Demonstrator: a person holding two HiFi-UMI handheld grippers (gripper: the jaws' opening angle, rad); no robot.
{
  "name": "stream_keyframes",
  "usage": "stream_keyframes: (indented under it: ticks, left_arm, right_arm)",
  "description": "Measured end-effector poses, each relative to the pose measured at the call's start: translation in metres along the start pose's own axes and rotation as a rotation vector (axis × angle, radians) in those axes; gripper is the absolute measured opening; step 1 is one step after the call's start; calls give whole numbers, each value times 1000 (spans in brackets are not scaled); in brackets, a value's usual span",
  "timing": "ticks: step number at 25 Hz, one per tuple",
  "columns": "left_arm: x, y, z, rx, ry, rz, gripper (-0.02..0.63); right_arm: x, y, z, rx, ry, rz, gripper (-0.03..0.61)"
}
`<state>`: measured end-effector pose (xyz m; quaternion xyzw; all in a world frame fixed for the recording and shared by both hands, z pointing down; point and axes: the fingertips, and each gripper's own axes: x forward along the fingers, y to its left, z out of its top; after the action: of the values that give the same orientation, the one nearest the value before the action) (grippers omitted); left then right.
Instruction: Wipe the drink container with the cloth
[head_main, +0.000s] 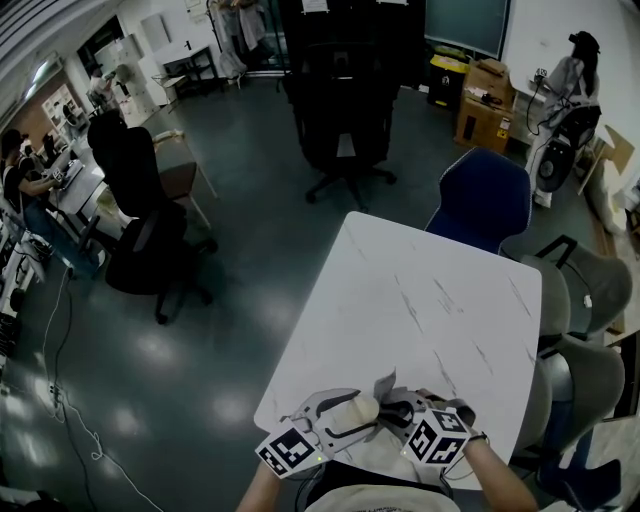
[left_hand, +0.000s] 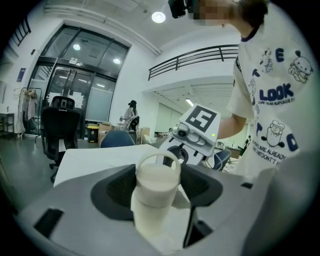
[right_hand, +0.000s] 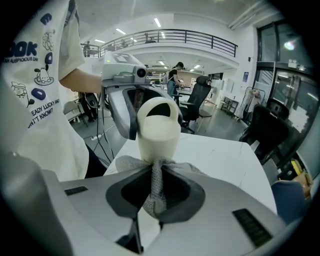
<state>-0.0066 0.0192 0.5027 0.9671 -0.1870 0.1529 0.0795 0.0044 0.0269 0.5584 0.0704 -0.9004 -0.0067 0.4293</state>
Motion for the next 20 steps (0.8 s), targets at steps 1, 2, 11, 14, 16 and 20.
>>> stream_keyframes:
  ticks: [1, 2, 11, 14, 16, 20]
  left_arm:
    - [0, 0, 0, 3, 2, -8, 275]
    - [0, 0, 0, 5, 5, -16, 275]
    - [-1, -1, 3, 20, 9, -61, 275]
    - [0, -3, 3, 21, 11, -66, 275]
    - [-1, -3, 3, 21, 11, -68, 275]
    - [-2, -3, 4, 22, 6, -68, 275]
  right_arm:
    - [1, 0, -1, 0, 1, 1, 57]
    - [2, 0, -1, 2, 1, 2, 57]
    - [14, 1, -10, 21, 20, 10, 57]
    - [19, 1, -15, 39, 24, 17, 57]
    - [22, 1, -17, 50, 22, 19, 57]
    - [27, 2, -21, 63, 22, 19, 57]
